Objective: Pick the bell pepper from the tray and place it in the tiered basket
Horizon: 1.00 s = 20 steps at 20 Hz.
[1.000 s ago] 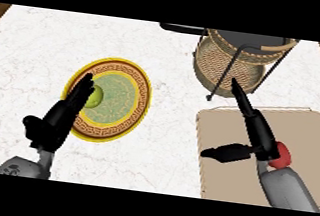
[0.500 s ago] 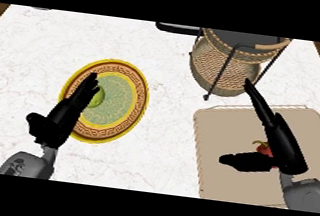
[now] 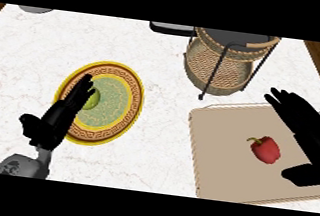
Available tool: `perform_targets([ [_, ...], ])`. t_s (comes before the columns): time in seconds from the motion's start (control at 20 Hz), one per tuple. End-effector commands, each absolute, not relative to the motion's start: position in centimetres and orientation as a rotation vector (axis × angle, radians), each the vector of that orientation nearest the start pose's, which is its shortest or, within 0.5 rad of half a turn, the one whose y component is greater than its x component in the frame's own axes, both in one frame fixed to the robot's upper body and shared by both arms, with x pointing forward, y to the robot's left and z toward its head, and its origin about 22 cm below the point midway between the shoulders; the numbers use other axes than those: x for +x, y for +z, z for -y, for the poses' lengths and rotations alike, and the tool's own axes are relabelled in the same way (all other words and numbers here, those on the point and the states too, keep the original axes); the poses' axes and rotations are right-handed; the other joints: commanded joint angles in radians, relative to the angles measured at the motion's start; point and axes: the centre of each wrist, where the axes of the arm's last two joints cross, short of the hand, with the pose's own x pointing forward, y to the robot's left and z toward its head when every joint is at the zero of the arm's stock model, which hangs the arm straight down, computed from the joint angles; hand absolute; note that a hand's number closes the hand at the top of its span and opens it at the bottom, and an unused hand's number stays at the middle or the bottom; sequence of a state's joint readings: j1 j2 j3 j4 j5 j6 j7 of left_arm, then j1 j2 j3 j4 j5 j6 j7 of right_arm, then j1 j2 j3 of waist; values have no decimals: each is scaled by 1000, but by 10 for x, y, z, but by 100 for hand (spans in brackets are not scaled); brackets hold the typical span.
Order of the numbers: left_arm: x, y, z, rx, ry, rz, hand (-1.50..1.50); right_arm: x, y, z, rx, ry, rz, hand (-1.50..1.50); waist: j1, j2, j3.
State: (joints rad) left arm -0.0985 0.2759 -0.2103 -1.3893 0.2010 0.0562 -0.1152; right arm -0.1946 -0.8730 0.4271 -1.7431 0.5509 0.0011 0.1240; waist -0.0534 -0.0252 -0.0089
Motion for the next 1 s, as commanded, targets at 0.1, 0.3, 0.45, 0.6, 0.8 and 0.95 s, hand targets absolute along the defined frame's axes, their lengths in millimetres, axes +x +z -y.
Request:
perform_targets([
  [0.1, 258, -12, -255, -37, -193, 1521, 0, 210, 139, 254, -1023, 1597, 1133, -150, 13, 8, 3],
  [0.3, 261, -15, -229, -63, -210, 1526, 0, 180, 135, 230, -1057, 1563, 1057, -150, 34, 19, 8],
  [0.45, 270, -18, -238, -68, -218, 1525, 0, 156, 150, 212, -1060, 1526, 1050, -150, 38, 22, 8],
  [0.6, 268, -2, -240, -76, -222, 1529, 0, 165, 148, 209, -1122, 1452, 1074, -150, 49, 23, 9],
  [0.8, 257, -27, -244, -74, -225, 1521, 0, 167, 129, 204, -1254, 1418, 1025, -150, 50, 24, 9],
  [0.95, 261, -20, -237, -69, -230, 1531, 0, 193, 100, 208, -1276, 1429, 903, -150, 59, 27, 9],
])
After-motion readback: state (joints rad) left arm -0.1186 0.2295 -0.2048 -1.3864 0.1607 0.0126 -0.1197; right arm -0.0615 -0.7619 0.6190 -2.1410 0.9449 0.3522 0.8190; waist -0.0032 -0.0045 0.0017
